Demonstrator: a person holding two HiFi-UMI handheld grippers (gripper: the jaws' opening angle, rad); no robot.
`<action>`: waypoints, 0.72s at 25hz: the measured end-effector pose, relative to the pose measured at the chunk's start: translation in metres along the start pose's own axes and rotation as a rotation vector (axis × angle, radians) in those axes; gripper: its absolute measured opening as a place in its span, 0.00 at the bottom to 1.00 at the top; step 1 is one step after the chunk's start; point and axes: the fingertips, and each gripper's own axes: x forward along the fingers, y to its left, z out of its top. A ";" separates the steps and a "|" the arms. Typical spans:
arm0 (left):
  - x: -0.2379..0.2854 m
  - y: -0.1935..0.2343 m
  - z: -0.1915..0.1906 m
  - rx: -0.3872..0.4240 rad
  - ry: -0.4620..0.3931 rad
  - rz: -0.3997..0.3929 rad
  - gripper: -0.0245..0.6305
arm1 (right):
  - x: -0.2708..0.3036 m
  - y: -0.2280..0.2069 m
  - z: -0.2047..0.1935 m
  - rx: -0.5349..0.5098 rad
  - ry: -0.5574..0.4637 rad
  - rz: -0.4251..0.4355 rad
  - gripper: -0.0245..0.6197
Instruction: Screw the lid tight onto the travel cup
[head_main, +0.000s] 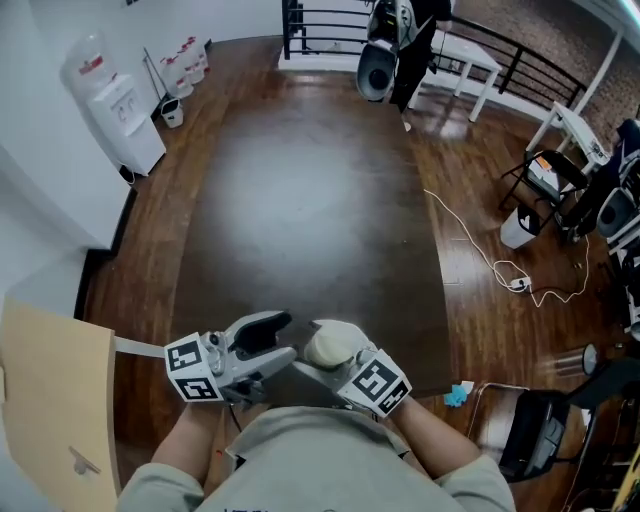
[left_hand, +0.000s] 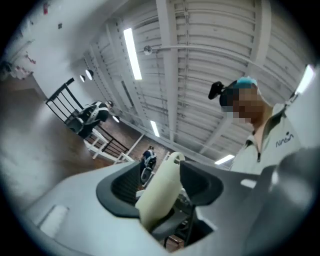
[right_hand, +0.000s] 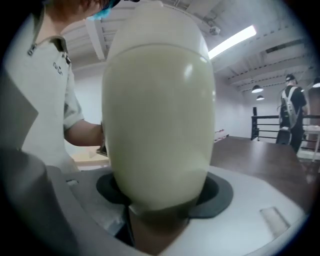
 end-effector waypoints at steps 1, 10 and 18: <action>-0.005 0.004 -0.007 -0.001 -0.003 0.048 0.37 | 0.001 -0.008 -0.008 -0.001 -0.002 -0.047 0.50; -0.037 0.053 -0.071 0.088 0.024 0.480 0.14 | 0.010 -0.047 -0.067 0.030 0.027 -0.247 0.51; -0.056 0.086 -0.105 0.116 0.125 0.651 0.04 | 0.025 -0.057 -0.103 0.043 0.053 -0.296 0.50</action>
